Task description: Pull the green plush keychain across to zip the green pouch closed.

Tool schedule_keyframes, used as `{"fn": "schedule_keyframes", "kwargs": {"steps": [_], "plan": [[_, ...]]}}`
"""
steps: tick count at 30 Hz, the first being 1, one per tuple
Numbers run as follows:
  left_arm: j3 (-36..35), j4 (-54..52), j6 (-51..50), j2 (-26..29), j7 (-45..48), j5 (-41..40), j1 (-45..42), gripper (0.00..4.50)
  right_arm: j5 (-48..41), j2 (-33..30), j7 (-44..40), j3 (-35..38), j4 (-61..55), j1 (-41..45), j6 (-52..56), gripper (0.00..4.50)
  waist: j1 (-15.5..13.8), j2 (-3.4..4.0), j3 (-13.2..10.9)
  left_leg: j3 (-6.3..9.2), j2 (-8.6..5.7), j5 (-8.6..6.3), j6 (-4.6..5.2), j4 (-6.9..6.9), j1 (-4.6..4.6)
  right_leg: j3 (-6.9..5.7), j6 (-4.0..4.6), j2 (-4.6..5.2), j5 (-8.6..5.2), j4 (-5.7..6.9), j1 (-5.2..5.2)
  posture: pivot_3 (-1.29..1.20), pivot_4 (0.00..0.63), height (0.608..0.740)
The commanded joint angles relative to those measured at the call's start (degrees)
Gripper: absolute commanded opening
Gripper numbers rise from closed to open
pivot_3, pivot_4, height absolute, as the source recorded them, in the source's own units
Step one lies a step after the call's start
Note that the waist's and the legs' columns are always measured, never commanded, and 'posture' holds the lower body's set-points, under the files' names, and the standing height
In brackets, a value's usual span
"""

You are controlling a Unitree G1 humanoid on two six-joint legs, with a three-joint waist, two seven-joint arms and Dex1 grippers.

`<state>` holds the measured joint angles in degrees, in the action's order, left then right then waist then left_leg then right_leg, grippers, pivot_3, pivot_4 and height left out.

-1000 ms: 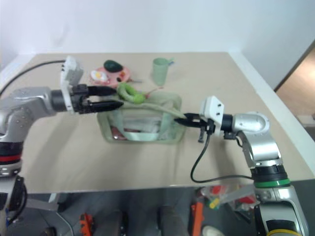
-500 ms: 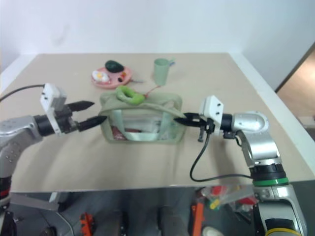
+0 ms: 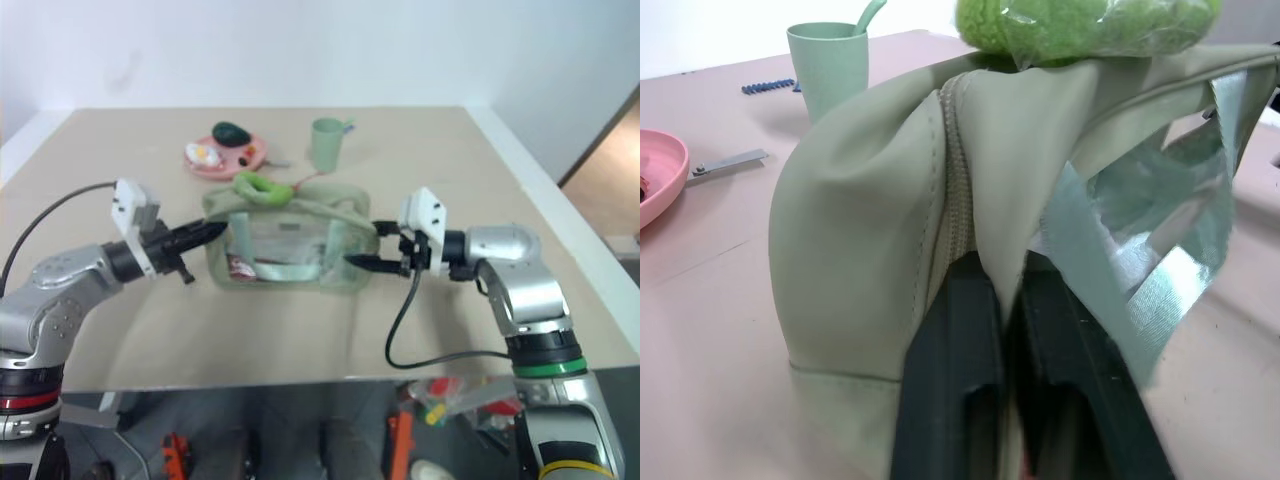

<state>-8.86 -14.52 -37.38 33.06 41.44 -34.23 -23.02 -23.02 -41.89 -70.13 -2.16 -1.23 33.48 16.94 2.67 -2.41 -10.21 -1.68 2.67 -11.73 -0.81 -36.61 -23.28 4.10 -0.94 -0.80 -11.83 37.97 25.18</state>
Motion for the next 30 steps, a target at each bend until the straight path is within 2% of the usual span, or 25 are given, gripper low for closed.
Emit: {"fn": "schedule_keyframes", "kwargs": {"steps": [1, 2, 7, 12, 17, 18, 20, 21, 22, 30], "plan": [[-0.5, -1.9, 0.3, -0.2, -0.5, -0.8, 0.0, 0.00, -9.9, 0.4, 2.9, 2.0, -12.3, 10.5, 12.5, 4.11, 0.3, 0.26, -0.2, -0.05, 0.01, 0.00, 0.00, -0.01, 0.00, 0.04, 0.00, 0.00, 0.02, 0.01, 0.05, 0.00, 0.150, 0.740], [-0.4, -2.0, 0.2, -0.4, -0.6, -0.8, 0.1, 0.00, -10.1, 1.3, 3.7, 1.5, -13.1, 12.3, 13.0, 4.48, 0.4, 0.36, -0.3, -0.13, 0.02, 0.00, 0.00, -0.01, -0.04, 0.14, -0.01, -0.01, 0.10, 0.02, 0.15, 0.00, 0.150, 0.740], [0.2, -3.0, -0.4, -1.1, -1.1, -1.0, 0.6, 0.00, -2.4, 6.1, 7.3, -4.3, -9.3, 16.8, 8.0, 4.48, 0.0, -0.12, 0.0, 0.20, 0.19, 0.00, 0.00, 0.02, 0.07, -0.19, 0.22, -0.24, -0.04, 0.06, 0.00, 0.00, 0.150, 0.740], [0.1, -5.0, -1.1, -2.3, -2.9, -2.0, 1.3, 0.00, 4.0, 12.3, 8.9, -8.7, -1.4, 19.6, 1.0, 4.48, 0.0, -0.08, 0.0, 0.05, 0.10, 0.00, 0.00, 0.02, 0.00, -0.03, 0.17, -0.12, -0.01, 0.06, 0.06, 0.00, 0.150, 0.740], [0.5, -6.4, -1.7, -3.0, -4.4, -2.0, 1.4, 0.00, 8.3, 16.0, 10.3, -9.4, 7.1, 21.6, -5.6, 4.48, -0.1, -0.08, 0.0, 0.08, 0.06, 0.00, 0.00, 0.01, -0.07, -0.07, 0.12, -0.06, -0.03, 0.05, 0.06, 0.00, 0.150, 0.740], [0.5, -6.7, -1.8, -3.1, -4.7, -2.1, 1.5, 0.00, 8.4, 16.3, 10.2, -9.2, 7.7, 21.7, -5.7, 4.08, -0.1, -0.08, 0.0, 0.08, 0.05, 0.00, 0.00, 0.01, -0.07, -0.08, 0.12, -0.05, -0.03, 0.05, 0.06, 0.00, 0.150, 0.740], [0.5, -7.1, -1.9, -3.2, -5.1, -2.1, 1.8, 0.00, 8.7, 16.4, 10.4, -8.9, 8.3, 21.6, -5.9, 3.68, -0.1, -0.08, 0.0, 0.07, 0.04, 0.00, 0.00, 0.02, -0.08, -0.08, 0.11, -0.02, -0.04, 0.05, 0.07, 0.00, 0.150, 0.740], [0.5, -7.3, -1.9, -3.2, -5.2, -2.2, 1.9, 0.00, 8.9, 16.3, 10.3, -8.9, 8.7, 21.6, -6.1, 3.22, -0.1, -0.08, 0.0, 0.06, 0.04, 0.00, 0.00, 0.02, -0.07, -0.06, 0.11, -0.01, -0.04, 0.05, 0.07, 0.00, 0.150, 0.740], [0.5, -7.4, -1.9, -3.1, -5.3, -2.2, 2.0, 0.00, 9.1, 16.2, 10.2, -8.9, 9.0, 21.6, -6.4, 3.01, -0.1, -0.08, 0.0, 0.06, 0.04, 0.00, 0.00, 0.02, -0.07, -0.06, 0.11, -0.01, -0.04, 0.05, 0.07, 0.00, 0.150, 0.740], [1.1, -7.1, -1.5, -3.1, -5.4, -1.7, 2.2, 0.00, 8.1, 15.9, 9.9, -7.7, 8.1, 20.1, -6.0, 0.22, -0.1, -0.08, 0.0, 0.08, 0.04, 0.00, 0.00, 0.02, -0.05, -0.09, 0.12, -0.03, -0.04, 0.06, 0.06, 0.00, 0.150, 0.740]]}}
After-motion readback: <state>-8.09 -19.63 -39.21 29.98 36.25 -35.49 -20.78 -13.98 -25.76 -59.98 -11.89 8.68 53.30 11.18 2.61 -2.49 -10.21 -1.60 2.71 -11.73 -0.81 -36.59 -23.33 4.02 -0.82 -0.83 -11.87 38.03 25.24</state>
